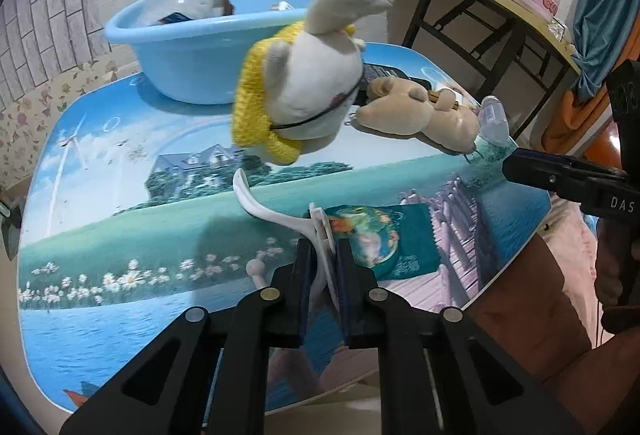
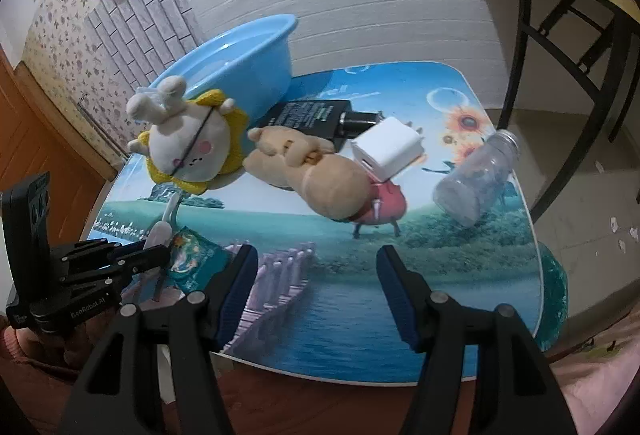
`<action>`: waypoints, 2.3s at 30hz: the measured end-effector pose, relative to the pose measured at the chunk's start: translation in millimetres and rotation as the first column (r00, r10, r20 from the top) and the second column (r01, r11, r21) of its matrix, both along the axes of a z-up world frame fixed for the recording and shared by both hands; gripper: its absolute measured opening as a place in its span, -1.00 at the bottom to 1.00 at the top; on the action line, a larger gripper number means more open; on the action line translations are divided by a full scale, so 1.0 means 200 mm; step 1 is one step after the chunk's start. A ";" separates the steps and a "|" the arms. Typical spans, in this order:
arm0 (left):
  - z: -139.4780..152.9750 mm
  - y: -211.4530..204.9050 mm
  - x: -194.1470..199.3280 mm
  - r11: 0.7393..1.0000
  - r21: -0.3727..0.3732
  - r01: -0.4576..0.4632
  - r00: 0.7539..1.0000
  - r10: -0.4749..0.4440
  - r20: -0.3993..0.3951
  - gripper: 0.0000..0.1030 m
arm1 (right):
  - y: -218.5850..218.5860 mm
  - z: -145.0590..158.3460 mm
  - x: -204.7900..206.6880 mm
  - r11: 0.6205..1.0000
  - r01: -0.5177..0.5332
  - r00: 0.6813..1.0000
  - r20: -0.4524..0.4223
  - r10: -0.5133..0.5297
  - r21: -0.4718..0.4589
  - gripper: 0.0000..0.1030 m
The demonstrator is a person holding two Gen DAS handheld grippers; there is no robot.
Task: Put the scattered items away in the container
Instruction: 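Move both tools back down toward the green snack packet on the table, then grasp the green snack packet with the right tool, then lift the green snack packet up over the blue basin with the right tool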
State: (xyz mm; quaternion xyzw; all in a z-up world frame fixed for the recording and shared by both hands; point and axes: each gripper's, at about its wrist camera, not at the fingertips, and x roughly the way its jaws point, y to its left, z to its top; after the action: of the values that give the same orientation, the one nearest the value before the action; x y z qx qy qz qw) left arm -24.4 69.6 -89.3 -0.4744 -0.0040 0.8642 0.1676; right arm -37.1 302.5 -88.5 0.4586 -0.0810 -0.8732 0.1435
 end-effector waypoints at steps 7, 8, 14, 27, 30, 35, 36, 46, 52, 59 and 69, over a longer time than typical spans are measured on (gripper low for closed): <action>0.02 -0.17 0.02 0.997 0.011 -0.075 0.997 0.075 -0.012 -0.80 | -0.15 0.03 0.01 0.995 -0.098 0.995 -0.014 0.098 0.001 0.20; 0.02 -0.19 0.02 0.996 0.011 -0.083 0.996 0.083 -0.013 -0.80 | -0.19 0.03 0.01 0.992 -0.123 0.992 -0.019 0.123 0.001 0.20; 0.01 -0.30 0.05 0.994 0.007 -0.113 0.993 0.113 -0.012 -0.80 | -0.42 0.01 0.02 0.960 -0.276 0.960 -0.041 0.277 0.040 0.20; -0.05 -0.38 0.04 0.995 0.003 -0.103 0.995 0.103 0.008 -0.80 | -0.63 -0.13 -0.02 0.902 -0.398 0.916 0.024 0.400 0.168 0.20; -0.06 -0.37 0.04 0.995 0.005 -0.095 0.995 0.095 0.003 -0.80 | -0.65 -0.14 -0.02 0.892 -0.412 0.909 0.012 0.418 0.184 0.20; -0.06 -0.37 0.03 0.996 0.010 -0.090 0.996 0.090 -0.013 -0.80 | -0.67 -0.16 -0.07 0.885 -0.425 0.902 0.002 0.433 0.188 0.33; -0.06 -0.37 0.03 0.996 0.011 -0.089 0.996 0.089 -0.016 -0.80 | -0.67 -0.16 -0.08 0.885 -0.425 0.901 -0.002 0.433 0.193 0.33; -0.06 -0.36 0.04 0.995 0.003 -0.096 0.995 0.096 -0.035 -0.80 | -0.66 -0.16 -0.06 0.885 -0.408 0.904 -0.036 0.426 0.222 -0.13; 0.05 -0.39 0.07 0.993 0.038 -0.114 0.990 0.116 -0.075 -0.80 | -0.60 -0.08 -0.05 0.915 -0.369 0.920 -0.076 0.384 0.162 -0.14; 0.24 -0.36 0.07 0.992 0.064 -0.108 0.982 0.117 -0.151 -0.80 | -0.57 0.13 0.00 0.925 -0.367 0.910 -0.170 0.379 0.098 -0.14; 0.48 -0.36 -0.09 0.986 0.110 -0.123 0.967 0.144 -0.210 -0.80 | -0.57 0.33 -0.05 0.934 -0.356 0.901 -0.257 0.348 0.016 -0.13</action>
State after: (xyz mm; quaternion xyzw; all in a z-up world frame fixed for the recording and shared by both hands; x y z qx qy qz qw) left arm -42.1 -1.6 7.4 -0.3673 -0.0591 0.9189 0.1311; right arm -47.8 188.6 -22.2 0.3468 0.0088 -0.8833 0.3152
